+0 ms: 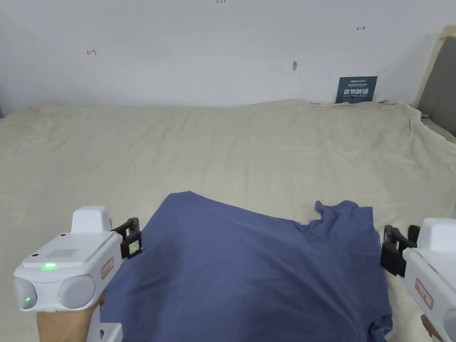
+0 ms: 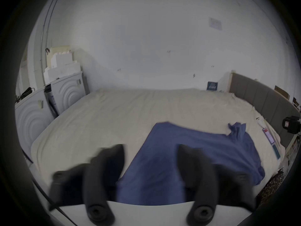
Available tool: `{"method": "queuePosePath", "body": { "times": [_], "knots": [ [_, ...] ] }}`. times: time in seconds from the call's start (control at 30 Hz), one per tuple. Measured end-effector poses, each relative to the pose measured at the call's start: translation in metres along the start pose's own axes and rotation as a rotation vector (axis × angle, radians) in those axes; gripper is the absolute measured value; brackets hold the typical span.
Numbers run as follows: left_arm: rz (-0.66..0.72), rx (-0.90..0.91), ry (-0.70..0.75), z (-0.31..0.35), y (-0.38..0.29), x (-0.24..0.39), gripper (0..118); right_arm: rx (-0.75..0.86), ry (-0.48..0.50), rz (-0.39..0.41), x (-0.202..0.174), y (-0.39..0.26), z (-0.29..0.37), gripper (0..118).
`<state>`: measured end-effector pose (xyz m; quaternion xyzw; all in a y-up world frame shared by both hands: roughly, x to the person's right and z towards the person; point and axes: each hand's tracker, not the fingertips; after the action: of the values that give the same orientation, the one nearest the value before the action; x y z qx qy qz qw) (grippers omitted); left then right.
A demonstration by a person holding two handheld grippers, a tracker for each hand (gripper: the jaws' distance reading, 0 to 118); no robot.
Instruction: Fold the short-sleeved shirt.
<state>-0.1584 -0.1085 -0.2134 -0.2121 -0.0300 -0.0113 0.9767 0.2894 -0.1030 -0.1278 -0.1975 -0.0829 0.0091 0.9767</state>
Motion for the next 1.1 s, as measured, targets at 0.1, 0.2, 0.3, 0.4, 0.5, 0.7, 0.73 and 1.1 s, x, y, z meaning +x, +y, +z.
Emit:
{"method": "queuePosePath", "body": {
  "times": [0.1,0.2,0.3,0.4,0.5,0.7,0.73,1.1],
  "knots": [
    [0.04,0.006,-0.051,-0.007,0.004,0.011,0,0.026,0.008,-0.011,-0.004,0.001,-0.001,0],
    [0.035,-0.003,-0.085,-0.021,0.008,0.021,0,0.048,-0.002,-0.006,-0.009,0.002,-0.003,0],
    [0.015,-0.027,-0.103,-0.045,0.016,0.028,0,0.042,-0.002,-0.015,-0.004,0.003,-0.014,0],
    [0.007,-0.064,-0.142,-0.081,0.032,0.031,0,0.031,-0.007,-0.024,0.001,0.005,-0.026,0],
    [-0.027,-0.145,-0.166,-0.129,0.049,0.033,0,0.024,-0.015,-0.023,0.006,0.006,-0.041,0],
    [0.034,-0.326,-0.185,-0.236,0.077,0.027,0,-0.022,-0.032,-0.031,0.012,0.002,-0.08,0],
    [0.04,-0.335,-0.179,-0.252,0.078,0.026,5,-0.03,-0.034,-0.034,0.013,0.001,-0.086,0],
    [-0.074,-0.577,-0.088,-0.386,0.047,0.02,89,-0.108,-0.079,-0.044,0.023,-0.01,-0.145,0]
  ]
}}
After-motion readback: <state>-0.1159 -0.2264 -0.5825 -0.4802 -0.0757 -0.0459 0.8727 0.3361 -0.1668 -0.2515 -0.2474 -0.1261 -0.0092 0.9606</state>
